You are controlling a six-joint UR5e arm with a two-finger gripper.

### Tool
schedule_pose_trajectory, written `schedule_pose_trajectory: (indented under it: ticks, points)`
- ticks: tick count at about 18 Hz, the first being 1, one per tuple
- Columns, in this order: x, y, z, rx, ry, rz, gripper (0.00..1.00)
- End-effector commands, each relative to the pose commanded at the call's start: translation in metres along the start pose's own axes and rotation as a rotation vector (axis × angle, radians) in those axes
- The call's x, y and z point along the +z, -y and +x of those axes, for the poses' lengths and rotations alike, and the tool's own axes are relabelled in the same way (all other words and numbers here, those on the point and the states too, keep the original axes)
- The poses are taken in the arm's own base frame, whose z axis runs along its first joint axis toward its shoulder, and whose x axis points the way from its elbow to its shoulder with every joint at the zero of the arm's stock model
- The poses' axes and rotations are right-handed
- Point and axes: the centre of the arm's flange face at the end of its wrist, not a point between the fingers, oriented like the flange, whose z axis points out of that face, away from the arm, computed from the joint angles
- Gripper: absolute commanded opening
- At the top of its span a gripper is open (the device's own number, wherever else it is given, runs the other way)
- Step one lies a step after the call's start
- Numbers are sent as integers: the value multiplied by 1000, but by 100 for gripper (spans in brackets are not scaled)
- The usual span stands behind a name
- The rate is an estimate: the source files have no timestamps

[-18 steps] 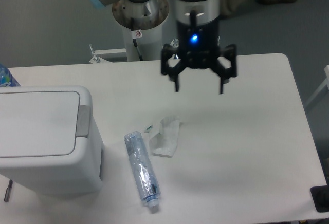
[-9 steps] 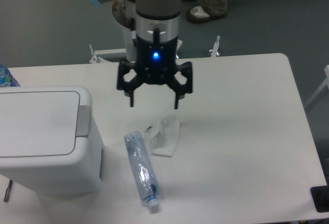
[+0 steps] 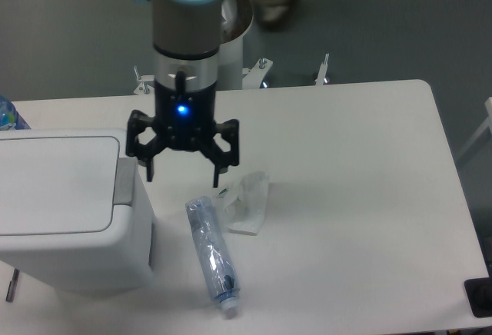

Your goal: Open the trash can

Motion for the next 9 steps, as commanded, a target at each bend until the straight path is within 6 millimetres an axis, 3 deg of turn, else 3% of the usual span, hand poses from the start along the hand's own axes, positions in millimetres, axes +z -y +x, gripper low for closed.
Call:
schedule_pose_trajectory:
  ticks: [9]
  points:
    - [13, -7, 10, 7, -9, -21, 100]
